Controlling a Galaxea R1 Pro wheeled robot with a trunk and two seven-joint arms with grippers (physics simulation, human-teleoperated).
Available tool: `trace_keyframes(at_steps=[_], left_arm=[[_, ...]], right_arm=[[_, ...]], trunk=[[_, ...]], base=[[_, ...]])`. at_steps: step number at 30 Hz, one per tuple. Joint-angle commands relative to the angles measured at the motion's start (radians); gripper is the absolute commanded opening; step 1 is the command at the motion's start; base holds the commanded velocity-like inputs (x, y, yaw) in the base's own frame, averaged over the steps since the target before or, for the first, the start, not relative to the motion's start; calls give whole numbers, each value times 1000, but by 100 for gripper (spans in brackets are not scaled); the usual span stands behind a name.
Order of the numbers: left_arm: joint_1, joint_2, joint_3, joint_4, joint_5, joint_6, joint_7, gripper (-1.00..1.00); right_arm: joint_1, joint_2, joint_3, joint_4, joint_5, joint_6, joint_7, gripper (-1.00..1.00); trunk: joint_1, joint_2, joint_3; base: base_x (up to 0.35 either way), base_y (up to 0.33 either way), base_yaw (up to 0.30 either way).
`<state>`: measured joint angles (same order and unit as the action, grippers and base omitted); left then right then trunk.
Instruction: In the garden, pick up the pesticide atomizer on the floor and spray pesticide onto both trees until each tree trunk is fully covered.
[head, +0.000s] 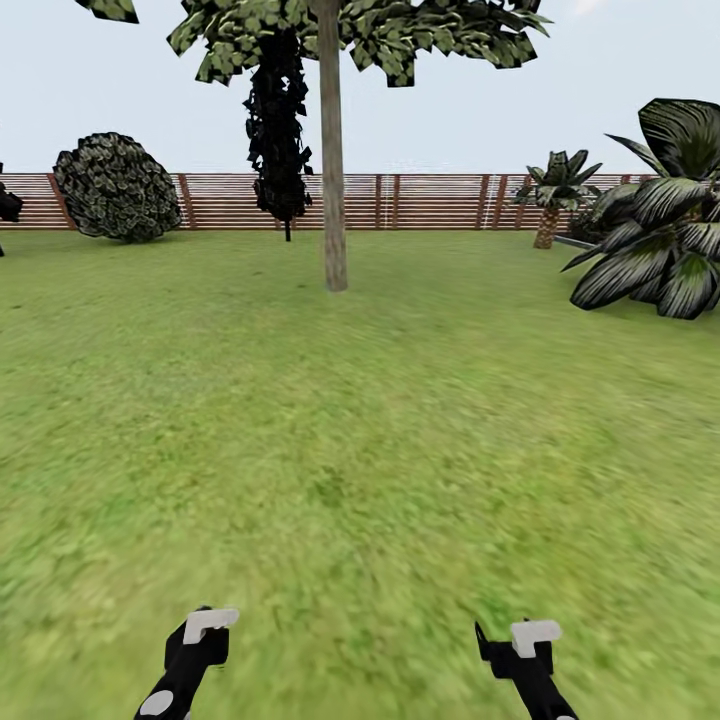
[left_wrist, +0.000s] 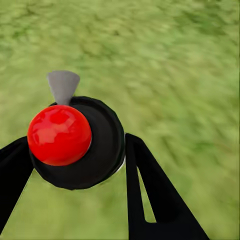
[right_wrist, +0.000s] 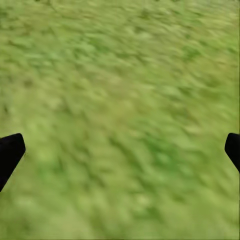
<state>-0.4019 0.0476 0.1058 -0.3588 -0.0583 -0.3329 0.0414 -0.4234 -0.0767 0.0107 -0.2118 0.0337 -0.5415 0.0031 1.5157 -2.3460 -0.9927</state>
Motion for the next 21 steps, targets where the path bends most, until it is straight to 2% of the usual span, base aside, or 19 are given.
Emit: trace_keyframes(at_steps=[1, 21], left_arm=[[0, 0, 0, 0, 0, 0, 0, -100], [0, 0, 0, 0, 0, 0, 0, -100]], right_arm=[[0, 0, 0, 0, 0, 0, 0, 100], [0, 0, 0, 0, 2, 0, 0, 100]], trunk=[[0, 0, 0], [0, 0, 0]], base=[[330, 89, 0], [330, 89, 0]])
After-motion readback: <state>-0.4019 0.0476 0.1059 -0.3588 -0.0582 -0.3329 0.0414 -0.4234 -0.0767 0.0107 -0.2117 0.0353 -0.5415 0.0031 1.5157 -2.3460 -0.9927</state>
